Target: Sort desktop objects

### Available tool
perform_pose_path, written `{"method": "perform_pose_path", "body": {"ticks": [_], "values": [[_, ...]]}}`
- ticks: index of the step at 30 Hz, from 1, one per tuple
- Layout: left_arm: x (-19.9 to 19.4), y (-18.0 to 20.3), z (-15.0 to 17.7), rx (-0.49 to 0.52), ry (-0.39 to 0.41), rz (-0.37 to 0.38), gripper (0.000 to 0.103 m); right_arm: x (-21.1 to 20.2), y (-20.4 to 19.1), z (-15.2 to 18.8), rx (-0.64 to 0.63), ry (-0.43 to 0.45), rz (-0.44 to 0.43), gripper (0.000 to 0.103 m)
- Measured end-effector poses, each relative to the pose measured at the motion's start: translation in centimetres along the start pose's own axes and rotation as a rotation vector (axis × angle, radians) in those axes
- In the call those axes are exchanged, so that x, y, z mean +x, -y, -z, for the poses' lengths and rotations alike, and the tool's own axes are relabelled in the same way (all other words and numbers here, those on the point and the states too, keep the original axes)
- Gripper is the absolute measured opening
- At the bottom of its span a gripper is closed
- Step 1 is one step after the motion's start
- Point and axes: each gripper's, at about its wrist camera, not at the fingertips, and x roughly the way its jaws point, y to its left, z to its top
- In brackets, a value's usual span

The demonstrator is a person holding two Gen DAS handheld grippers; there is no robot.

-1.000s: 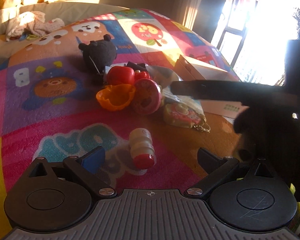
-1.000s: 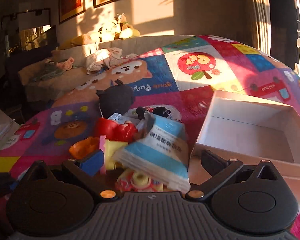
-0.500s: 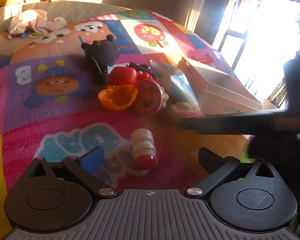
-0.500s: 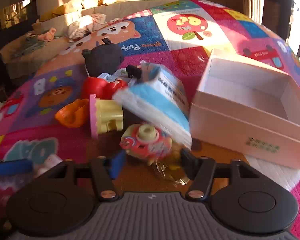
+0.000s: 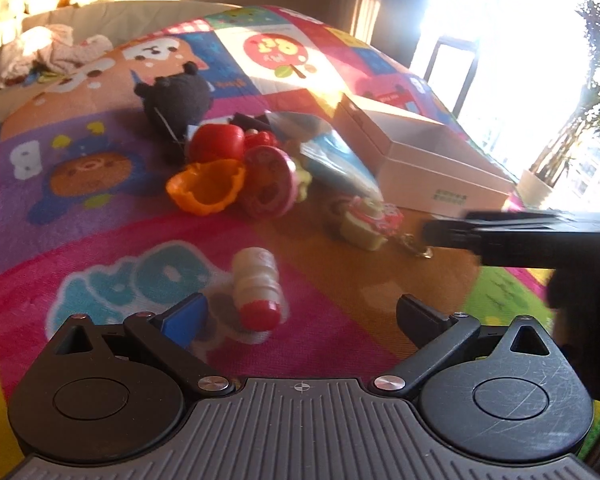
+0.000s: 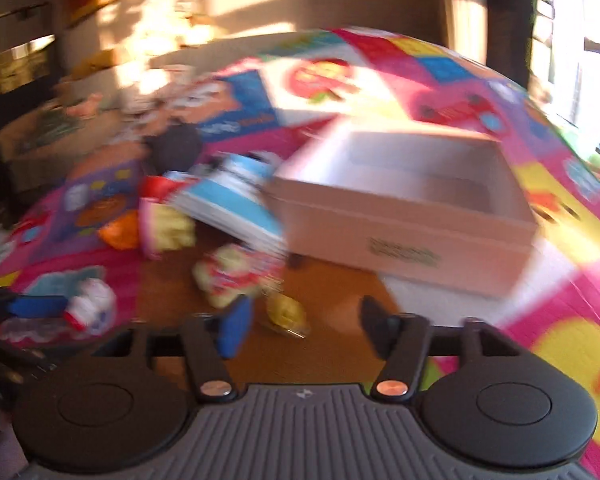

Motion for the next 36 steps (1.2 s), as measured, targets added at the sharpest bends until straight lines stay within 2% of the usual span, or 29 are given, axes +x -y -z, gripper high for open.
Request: {"method": "perform_pose_path", "body": {"ticks": [1, 2, 5, 6, 7, 8, 11, 17, 22, 25, 27, 29, 30, 33, 34, 36], "values": [[-0.1, 0.2, 0.0, 0.009, -0.005, 0.002, 0.103, 0.6, -0.9, -0.5, -0.026, -0.003, -0.02, 0.082], [-0.2, 0.3, 0.1, 0.019, -0.008, 0.002, 0.103, 1.5, -1.6, -0.9, -0.045, -0.012, -0.026, 0.084], [-0.7, 0.6, 0.2, 0.052, -0.012, -0.009, 0.103, 4.7, -3.0, -2.2, -0.047, -0.054, -0.005, 0.084], [-0.9, 0.6, 0.2, 0.057, -0.01, -0.012, 0.103, 5.7, -3.0, -2.6, -0.028, -0.071, -0.004, 0.081], [-1.1, 0.5, 0.2, 0.058, -0.008, -0.016, 0.103, 6.5, -3.0, -2.8, -0.015, -0.095, -0.009, 0.066], [-1.2, 0.4, 0.2, 0.055, -0.005, -0.02, 0.103, 7.0, -2.9, -3.0, -0.007, -0.118, -0.023, 0.064], [-1.5, 0.0, 0.0, 0.048, 0.002, -0.026, 0.103, 5.2, -2.5, -2.4, -0.009, -0.104, -0.041, 0.063], [-0.2, 0.1, -1.1, 0.065, -0.002, -0.013, 0.103, -3.5, 1.0, 1.2, -0.003, 0.008, 0.007, 0.063], [0.7, 1.8, -0.7, 0.076, -0.077, 0.103, 0.103, -6.8, 4.0, 5.1, 0.087, -0.003, 0.103, 0.063], [0.1, 3.0, 0.2, 0.104, -0.109, 0.205, 0.103, -6.8, 5.1, 6.6, 0.147, -0.013, 0.112, 0.063], [-0.7, 3.7, 0.6, 0.151, -0.098, 0.235, 0.103, -6.4, 5.4, 7.1, 0.176, -0.01, 0.117, 0.065], [-1.5, 3.9, 0.7, 0.204, -0.048, 0.186, 0.103, -6.2, 5.3, 7.1, 0.177, -0.001, 0.119, 0.072], [-1.7, 3.9, 0.6, 0.218, -0.029, 0.147, 0.103, -6.3, 5.2, 7.1, 0.177, 0.006, 0.119, 0.078], [-1.6, 2.7, -0.1, 0.211, 0.005, 0.033, 0.102, -6.4, 5.4, 7.3, 0.191, 0.013, 0.113, 0.08], [-1.4, 2.2, -0.6, 0.206, -0.001, 0.018, 0.101, -6.3, 5.5, 7.3, 0.197, 0.014, 0.111, 0.081], [-0.9, 1.4, -1.2, 0.221, -0.02, 0.009, 0.091, -6.4, 5.5, 7.4, 0.205, 0.015, 0.11, 0.082]]}}
